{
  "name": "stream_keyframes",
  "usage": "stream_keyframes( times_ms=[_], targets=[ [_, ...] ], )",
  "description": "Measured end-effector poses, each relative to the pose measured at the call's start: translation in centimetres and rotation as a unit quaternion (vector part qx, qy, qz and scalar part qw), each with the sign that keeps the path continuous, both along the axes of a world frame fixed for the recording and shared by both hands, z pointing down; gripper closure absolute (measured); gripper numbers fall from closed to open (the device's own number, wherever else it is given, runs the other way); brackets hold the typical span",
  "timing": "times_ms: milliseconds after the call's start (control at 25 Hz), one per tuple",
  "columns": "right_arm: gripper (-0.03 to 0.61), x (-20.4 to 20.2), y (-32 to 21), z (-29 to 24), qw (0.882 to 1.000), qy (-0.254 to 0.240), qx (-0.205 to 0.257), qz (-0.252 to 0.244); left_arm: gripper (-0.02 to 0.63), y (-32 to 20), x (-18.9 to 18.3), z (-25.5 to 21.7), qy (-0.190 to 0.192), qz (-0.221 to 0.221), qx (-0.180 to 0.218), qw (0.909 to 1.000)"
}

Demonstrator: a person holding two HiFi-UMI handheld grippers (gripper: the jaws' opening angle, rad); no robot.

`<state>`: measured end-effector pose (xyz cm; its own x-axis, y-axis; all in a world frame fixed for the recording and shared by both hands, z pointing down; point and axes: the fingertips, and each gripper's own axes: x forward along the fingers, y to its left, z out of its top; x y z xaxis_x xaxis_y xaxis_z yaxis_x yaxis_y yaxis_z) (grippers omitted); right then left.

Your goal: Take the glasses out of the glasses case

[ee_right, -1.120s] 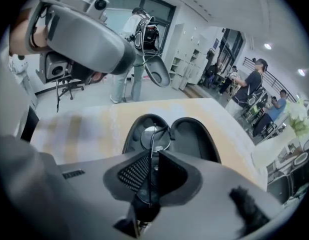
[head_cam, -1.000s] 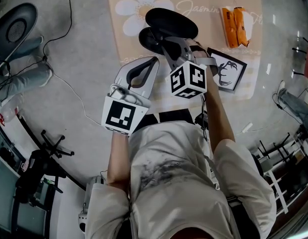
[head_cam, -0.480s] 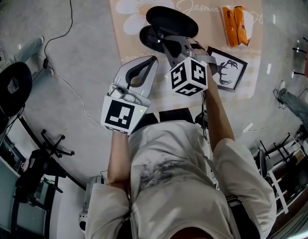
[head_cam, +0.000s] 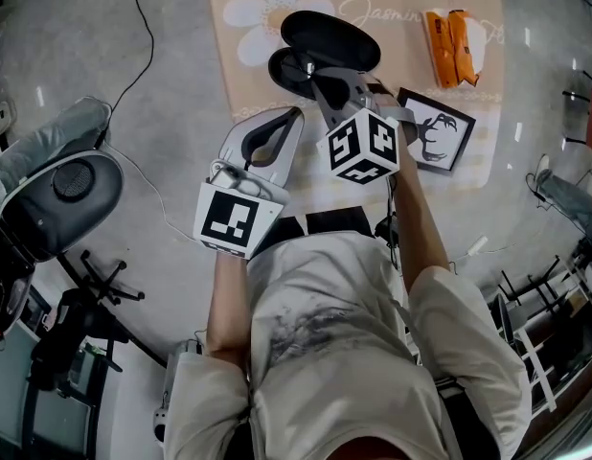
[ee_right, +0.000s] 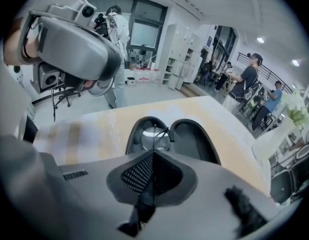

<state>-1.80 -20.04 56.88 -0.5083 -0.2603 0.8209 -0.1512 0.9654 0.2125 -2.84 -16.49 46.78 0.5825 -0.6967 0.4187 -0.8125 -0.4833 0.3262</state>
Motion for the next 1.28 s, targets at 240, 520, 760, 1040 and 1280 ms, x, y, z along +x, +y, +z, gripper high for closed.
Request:
stream_keyframes(
  times_ms=[240, 520, 760, 1040, 1280],
  targets=[
    [0.560, 0.0, -0.2, -0.5, 1.000, -0.001, 0.007, 0.005, 0.607, 0.0, 0.0, -0.1, -0.003, 0.008, 0.009, 0.9999],
    [0.560, 0.2, -0.5, -1.2, 1.000, -0.003, 0.018, 0.011, 0.607, 0.0, 0.1, -0.1, -0.004, 0.014, 0.017, 0.9998],
    [0.560, 0.2, -0.6, -1.8, 1.000, -0.002, 0.025, 0.011, 0.607, 0.3, 0.0, -0.3, -0.001, 0.010, 0.007, 0.9999],
    [0.560, 0.1, -0.4, -2.5, 0.999, -0.003, 0.032, 0.014, 0.607, 0.5, -0.3, -0.4, 0.003, 0.004, -0.006, 1.0000],
    [0.560, 0.3, 0.1, -3.1, 0.999, -0.004, 0.037, 0.019, 0.607, 0.8, -0.3, -0.7, -0.004, 0.022, 0.026, 0.9994]
  ],
)
